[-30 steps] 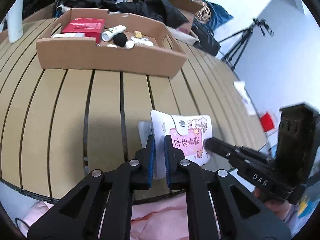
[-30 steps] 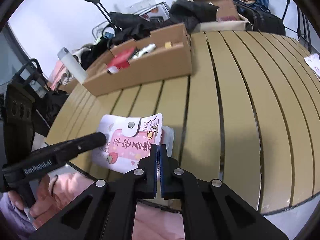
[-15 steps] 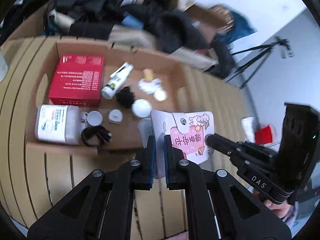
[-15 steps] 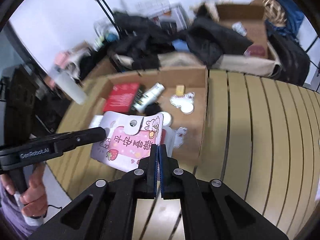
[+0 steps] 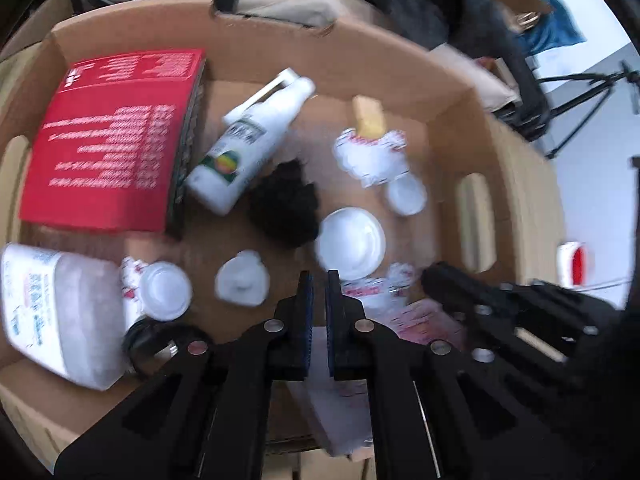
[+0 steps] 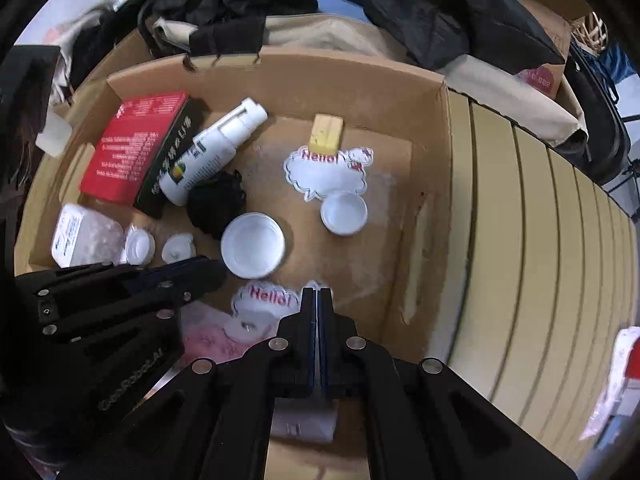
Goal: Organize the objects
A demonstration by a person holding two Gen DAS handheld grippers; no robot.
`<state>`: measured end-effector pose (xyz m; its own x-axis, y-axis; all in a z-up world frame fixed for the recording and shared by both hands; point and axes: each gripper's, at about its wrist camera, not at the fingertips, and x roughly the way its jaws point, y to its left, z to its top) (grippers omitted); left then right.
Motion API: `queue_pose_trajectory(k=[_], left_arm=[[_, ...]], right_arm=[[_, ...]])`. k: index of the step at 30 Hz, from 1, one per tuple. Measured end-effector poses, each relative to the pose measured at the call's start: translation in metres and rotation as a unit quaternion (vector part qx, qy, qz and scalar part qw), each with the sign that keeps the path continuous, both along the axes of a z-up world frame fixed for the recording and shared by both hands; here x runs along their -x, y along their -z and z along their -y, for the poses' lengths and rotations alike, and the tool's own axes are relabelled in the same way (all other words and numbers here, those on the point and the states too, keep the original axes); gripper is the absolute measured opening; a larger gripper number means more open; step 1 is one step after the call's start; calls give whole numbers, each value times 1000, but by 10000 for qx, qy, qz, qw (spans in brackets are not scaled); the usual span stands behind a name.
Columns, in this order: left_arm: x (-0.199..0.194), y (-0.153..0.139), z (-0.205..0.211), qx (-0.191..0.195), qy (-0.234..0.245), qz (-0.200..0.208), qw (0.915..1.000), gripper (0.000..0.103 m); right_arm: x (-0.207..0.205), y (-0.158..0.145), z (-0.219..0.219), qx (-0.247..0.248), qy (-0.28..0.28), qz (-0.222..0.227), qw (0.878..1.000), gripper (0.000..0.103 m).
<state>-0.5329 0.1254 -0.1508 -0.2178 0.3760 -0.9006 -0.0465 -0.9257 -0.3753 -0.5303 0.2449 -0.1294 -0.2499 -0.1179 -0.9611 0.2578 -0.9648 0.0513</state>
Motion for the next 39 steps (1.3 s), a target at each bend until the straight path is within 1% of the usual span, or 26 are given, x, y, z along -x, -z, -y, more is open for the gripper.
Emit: queue_pose_trajectory(k=[1, 2, 4, 5, 6, 8, 9, 10, 11, 12, 13, 14, 16, 18, 21, 23, 26, 29, 32, 34, 36, 39], left_arm=[[-1, -4, 3, -130, -3, -87, 9999, 2], [0, -9, 5, -163, -23, -182, 9997, 2], [-1, -20, 10, 11, -37, -356, 9994, 7], [0, -28, 13, 175, -25, -460, 9988, 19], [-2, -33, 16, 279, -14, -518, 9983, 44], [-5, -48, 23, 589, 27, -714, 9957, 69], [-9, -58, 27, 755, 78, -900, 9930, 72], [-14, -65, 30, 943, 131, -1004, 9904, 75], [-17, -73, 33, 1205, 209, -1081, 9866, 90], [-20, -81, 37, 1401, 273, -1135, 9832, 97], [-22, -89, 44, 1523, 266, -1237, 9802, 97], [-22, -98, 50, 1621, 220, -1342, 9774, 101], [-27, -114, 71, 1803, 30, -1346, 9744, 103], [-33, -125, 91, 1808, -212, -1196, 9760, 103], [-51, -140, 118, 1765, -547, -928, 9784, 103], [-68, -151, 127, 1700, -607, -1037, 9781, 103], [-92, -165, 132, 1794, -593, -1123, 9755, 103], [-116, -176, 133, 1793, -534, -1197, 9750, 103], [-142, -189, 131, 1835, -447, -1362, 9725, 103], [-168, -200, 132, 1753, -397, -1621, 9703, 103], [-203, -213, 132, 1649, -404, -2013, 9647, 103], [-255, -225, 132, 1708, -440, -2436, 9537, 103]], right_arm=[[-2, -1, -1, 56, 11, -191, 9998, 1], [-2, -3, -1, 89, 25, -288, 9995, 1], [-1, -8, -5, 213, 135, -395, 9989, 1], [2, -12, -8, 315, 209, -361, 9986, 2], [3, -15, -10, 391, 217, -312, 9985, 2], [2, -29, -10, 373, 167, -369, 9985, 3], [-1, -36, -11, 281, 118, -463, 9985, 4], [-3, -45, -11, 179, 64, -580, 9981, 13], [-4, -53, -10, 129, 38, -645, 9978, 39], [-5, -58, -11, 122, 19, -686, 9976, 60], [-9, -67, -12, 140, -2, -728, 9972, 93], [-13, -72, -13, 117, 2, -770, 9970, 98], [-23, -89, -19, 174, 6, -856, 9962, 98], [-32, -102, -22, 191, 48, -885, 9959, 98], [-47, -120, -25, 250, 145, -905, 9955, 98], [-62, -134, -26, 330, 230, -943, 9947, 98], [-83, -148, -24, 496, 255, -960, 9938, 98], [-103, -159, -17, 378, 172, -1038, 9937, 98], [-123, -168, -11, 312, 114, -1126, 9931, 98], [-141, -174, -9, 363, 50, -1228, 9918, 98], [-169, -182, -6, 499, -87, -1411, 9887, 98], [-211, -191, -8, 576, -143, -1662, 9843, 98]])
